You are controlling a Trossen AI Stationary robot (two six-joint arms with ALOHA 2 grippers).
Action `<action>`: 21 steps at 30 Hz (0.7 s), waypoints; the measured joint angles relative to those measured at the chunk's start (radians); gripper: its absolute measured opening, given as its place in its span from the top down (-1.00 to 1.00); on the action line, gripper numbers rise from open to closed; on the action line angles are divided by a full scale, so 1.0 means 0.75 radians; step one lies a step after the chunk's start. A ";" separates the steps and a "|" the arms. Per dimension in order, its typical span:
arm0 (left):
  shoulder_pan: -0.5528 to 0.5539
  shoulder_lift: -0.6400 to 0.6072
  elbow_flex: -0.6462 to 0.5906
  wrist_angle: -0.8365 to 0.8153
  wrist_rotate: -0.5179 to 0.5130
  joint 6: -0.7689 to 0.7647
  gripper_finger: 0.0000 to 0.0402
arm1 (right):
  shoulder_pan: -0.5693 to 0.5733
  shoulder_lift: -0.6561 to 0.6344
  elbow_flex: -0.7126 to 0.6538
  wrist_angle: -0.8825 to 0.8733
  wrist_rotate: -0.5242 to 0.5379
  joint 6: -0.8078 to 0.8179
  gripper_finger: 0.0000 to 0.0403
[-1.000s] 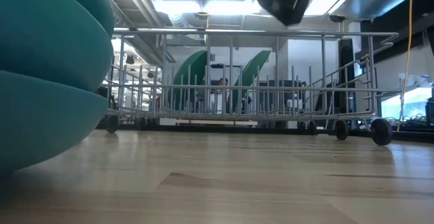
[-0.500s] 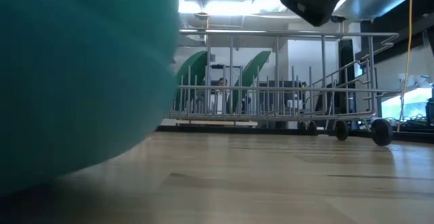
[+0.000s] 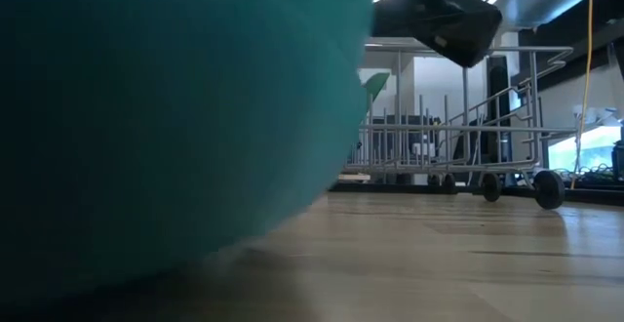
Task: Sort dishes
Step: Put the top green plate in the dish rack
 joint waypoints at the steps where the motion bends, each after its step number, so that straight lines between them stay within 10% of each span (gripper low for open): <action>1: 0.005 0.000 0.000 0.000 0.000 0.002 0.65 | 0.000 0.001 0.000 0.005 -0.004 0.014 -0.69; 21: 0.005 0.000 0.000 -0.001 0.001 0.003 0.65 | -0.004 0.069 -0.001 0.055 0.042 0.107 -0.69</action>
